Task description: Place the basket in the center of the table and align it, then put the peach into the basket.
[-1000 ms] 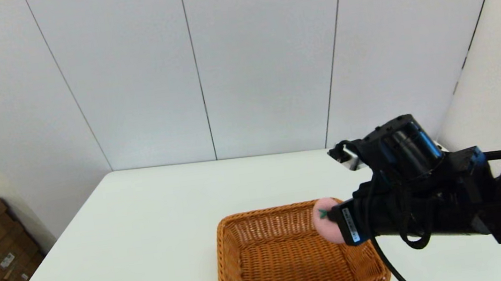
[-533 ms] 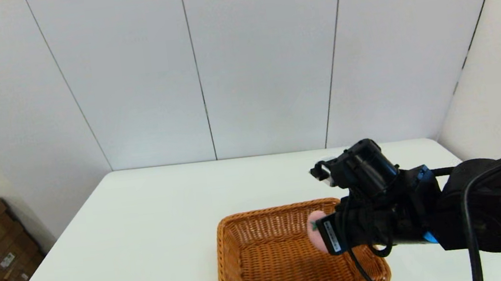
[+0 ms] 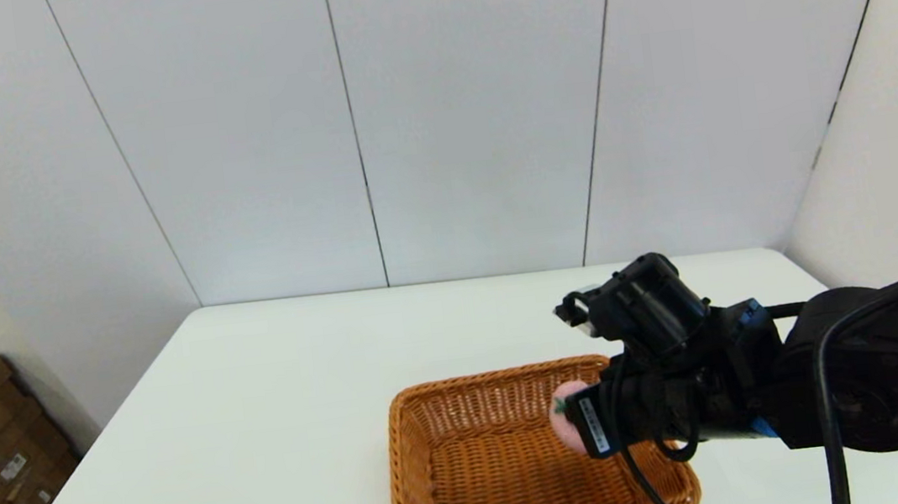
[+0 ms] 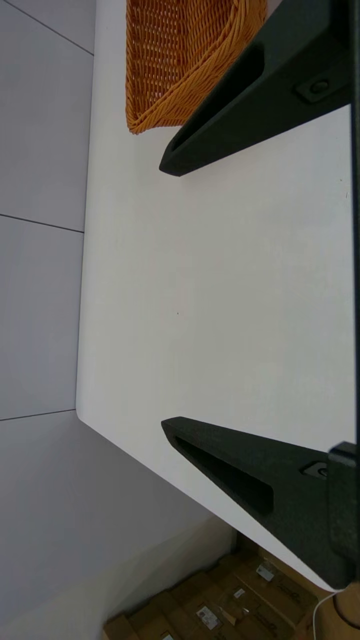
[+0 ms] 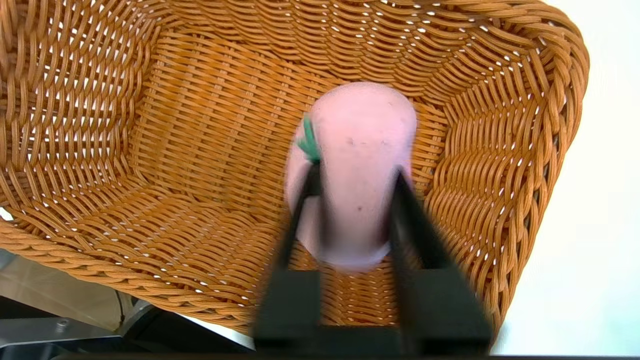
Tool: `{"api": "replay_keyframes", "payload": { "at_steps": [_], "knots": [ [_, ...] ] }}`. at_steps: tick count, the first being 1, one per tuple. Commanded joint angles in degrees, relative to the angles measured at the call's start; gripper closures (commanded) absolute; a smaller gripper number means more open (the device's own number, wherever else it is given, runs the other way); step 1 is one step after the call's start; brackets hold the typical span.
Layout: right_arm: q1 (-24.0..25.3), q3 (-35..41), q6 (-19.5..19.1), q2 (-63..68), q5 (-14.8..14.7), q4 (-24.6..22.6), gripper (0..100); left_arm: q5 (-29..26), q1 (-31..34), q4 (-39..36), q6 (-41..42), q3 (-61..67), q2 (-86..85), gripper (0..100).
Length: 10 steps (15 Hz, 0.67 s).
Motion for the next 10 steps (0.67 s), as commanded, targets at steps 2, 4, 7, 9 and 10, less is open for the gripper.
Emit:
{"api": "replay_keyframes", "payload": {
  "at_steps": [2,4,7,9,10],
  "knots": [
    [-1.2,0.1,0.2,-3.2,-0.3,-1.2,0,0.0,0.0,0.0,-0.1,0.0,0.0,0],
    [-2.1,0.2,0.2,-5.4,-0.4,-1.4,0,0.0,0.0,0.0,-0.1,0.0,0.0,0],
    [-4.6,0.8,0.2,-11.4,-9.4,-0.4,0,0.0,0.0,0.0,-0.1,0.0,0.0,0],
    [-7.0,2.7,-0.5,-17.1,-15.5,1.4,0,0.0,0.0,0.0,-0.1,0.0,0.0,0],
    [-7.2,3.8,-0.9,-21.8,-16.0,3.7,0,0.0,0.0,0.0,-0.2,0.0,0.0,0]
  ]
}}
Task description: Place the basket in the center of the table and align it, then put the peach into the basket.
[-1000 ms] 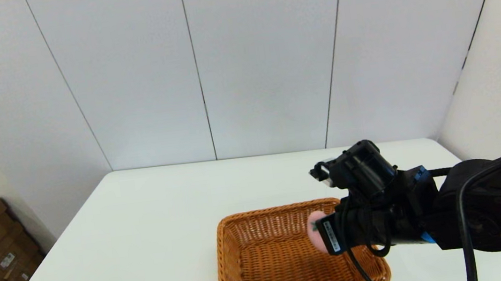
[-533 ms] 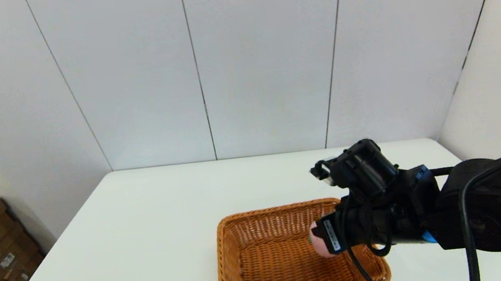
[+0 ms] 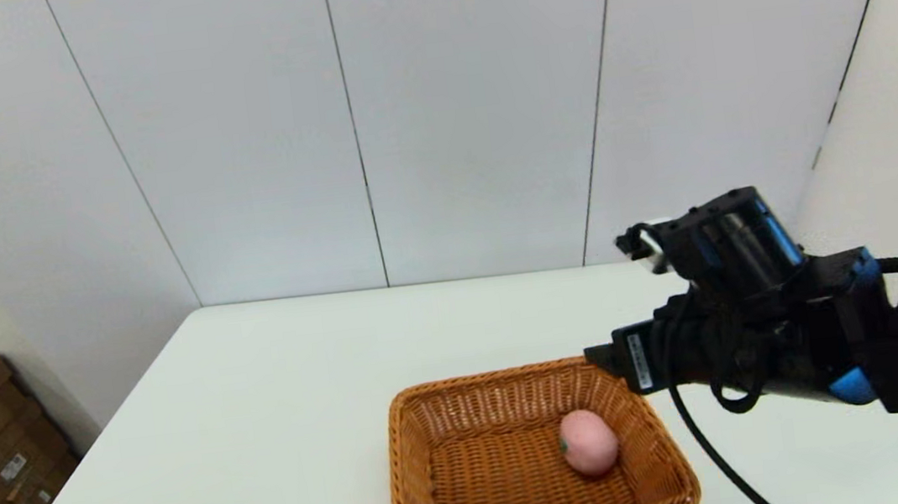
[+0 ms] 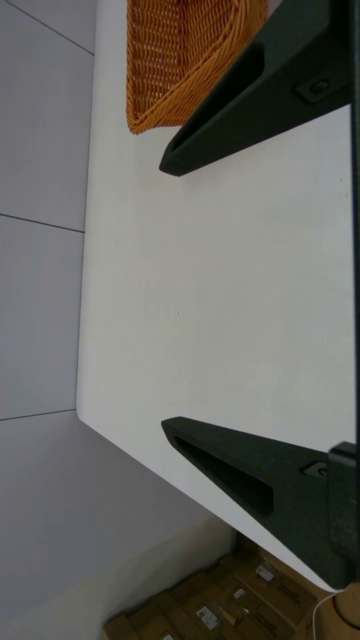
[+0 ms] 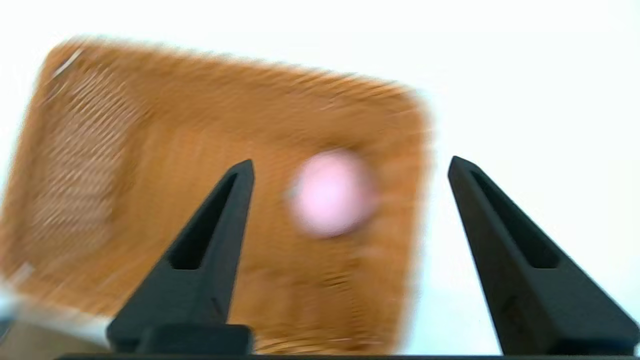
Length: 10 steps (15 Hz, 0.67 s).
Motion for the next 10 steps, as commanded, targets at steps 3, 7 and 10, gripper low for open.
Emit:
{"api": "replay_keyframes", "payload": {
  "at_steps": [3,7,10],
  "knots": [
    [-2.7,7.3,-5.2,-28.3,-6.8,9.0,0,0.0,0.0,0.0,-0.6,0.0,0.0,0],
    [-3.2,16.3,-14.3,-44.1,-5.1,9.5,0,0.0,0.0,0.0,-0.6,0.0,0.0,0],
    [-12.6,23.0,-19.3,-53.0,-5.1,9.6,0,0.0,0.0,0.0,-0.6,0.0,0.0,0]
  ]
}}
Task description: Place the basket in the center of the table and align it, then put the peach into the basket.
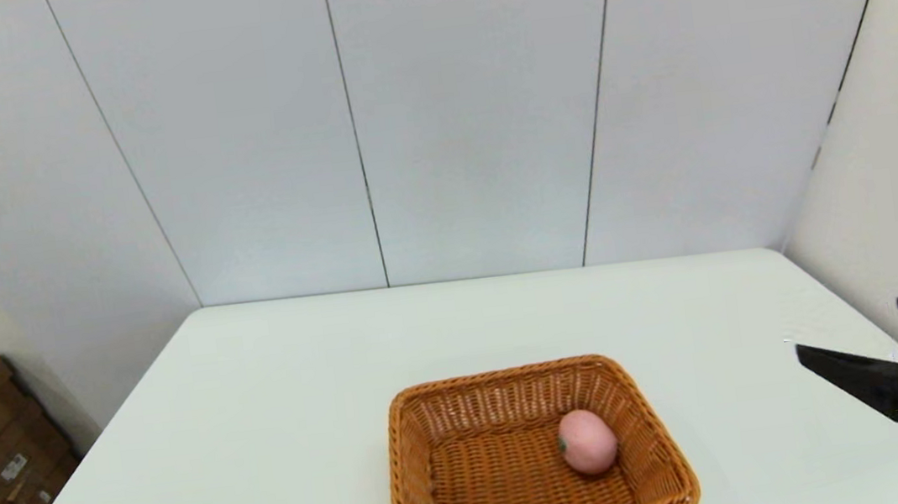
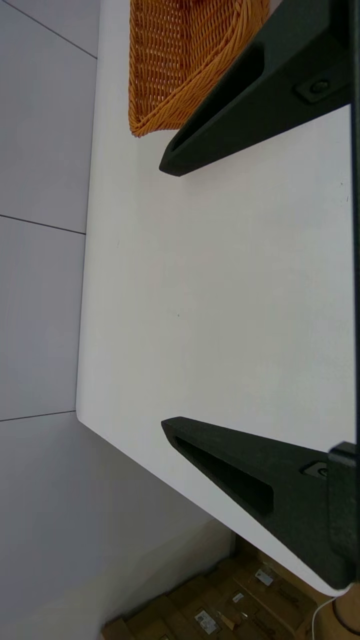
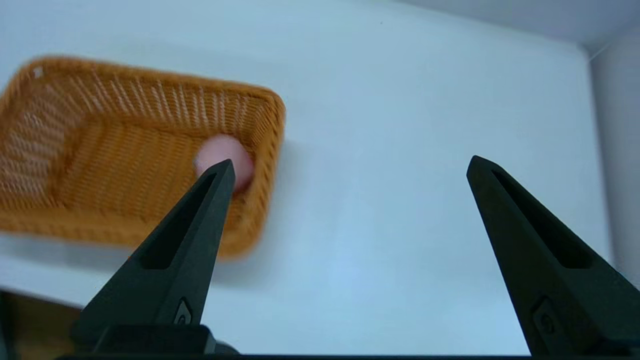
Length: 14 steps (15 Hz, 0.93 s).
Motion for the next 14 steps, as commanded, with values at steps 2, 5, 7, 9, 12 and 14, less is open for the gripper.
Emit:
{"api": "replay_keyframes", "payload": {
  "at_steps": [2,5,7,9,12,14],
  "knots": [
    [-15.9,13.6,-9.0,-22.7,0.3,0.6,0,0.0,0.0,0.0,0.0,0.0,0.0,0],
    [-22.9,17.6,-15.5,-33.7,0.6,0.6,0,0.0,0.0,0.0,0.0,0.0,0.0,0],
    [-26.8,18.0,-16.6,-37.7,0.5,0.8,0,0.0,0.0,0.0,0.0,0.0,0.0,0],
    [-30.4,19.8,-16.9,-41.6,0.6,2.8,0,0.0,0.0,0.0,0.0,0.0,0.0,0],
    [-31.0,22.8,-16.4,-51.2,2.8,5.5,0,0.0,0.0,0.0,0.0,0.0,0.0,0],
    [-31.2,26.3,-15.3,-55.6,7.8,5.2,0,0.0,0.0,0.0,0.0,0.0,0.0,0]
  ]
}}
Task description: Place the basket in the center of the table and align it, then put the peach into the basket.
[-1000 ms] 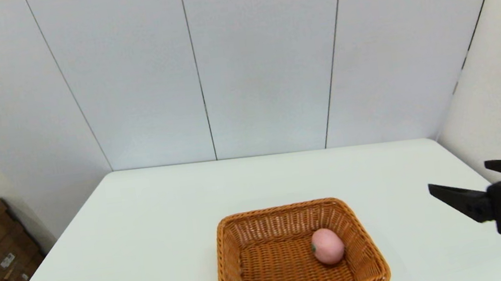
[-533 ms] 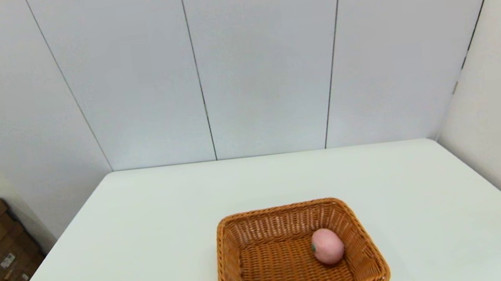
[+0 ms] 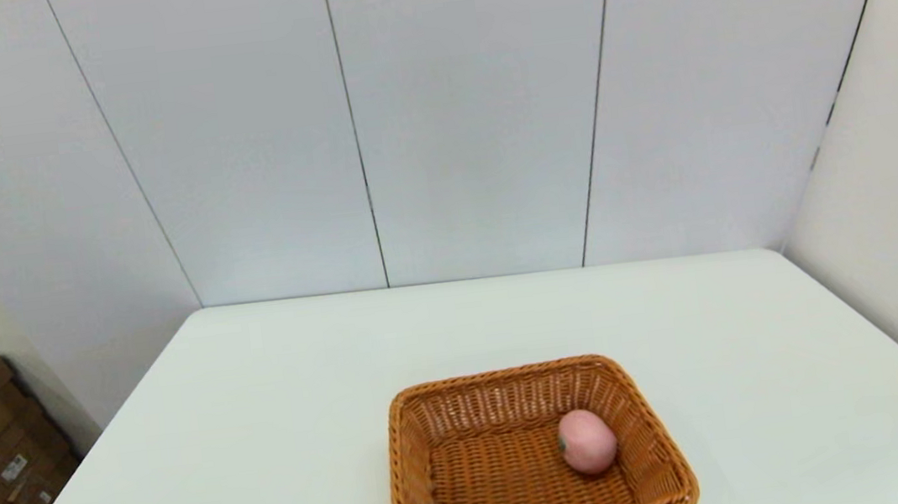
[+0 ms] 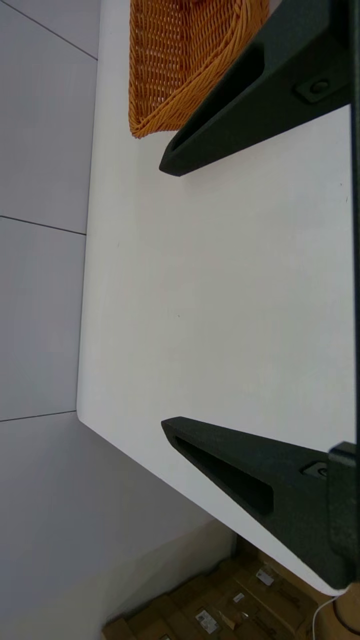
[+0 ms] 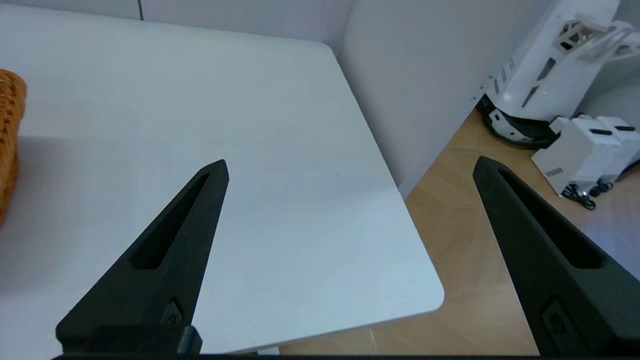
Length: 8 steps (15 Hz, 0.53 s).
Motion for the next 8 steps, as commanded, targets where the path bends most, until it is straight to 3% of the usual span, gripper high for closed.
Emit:
{"api": "replay_keyframes", "payload": {
  "at_steps": [1,2,5,6,8],
  "knots": [
    [-0.9,6.8,1.9,-13.5,9.1,0.5,0,0.0,0.0,0.0,0.0,0.0,0.0,0],
    [-0.9,8.3,3.5,-14.6,11.9,0.0,0,0.0,0.0,0.0,0.0,0.0,0.0,0],
    [-0.9,11.2,11.4,-14.5,16.4,-2.3,0,0.0,0.0,0.0,0.0,0.0,0.0,0],
    [-0.9,12.1,11.8,-14.5,18.5,-2.4,0,0.0,0.0,0.0,0.0,0.0,0.0,0],
    [-0.9,12.4,11.5,-14.5,18.9,-3.1,0,0.0,0.0,0.0,0.0,0.0,0.0,0]
  ]
}}
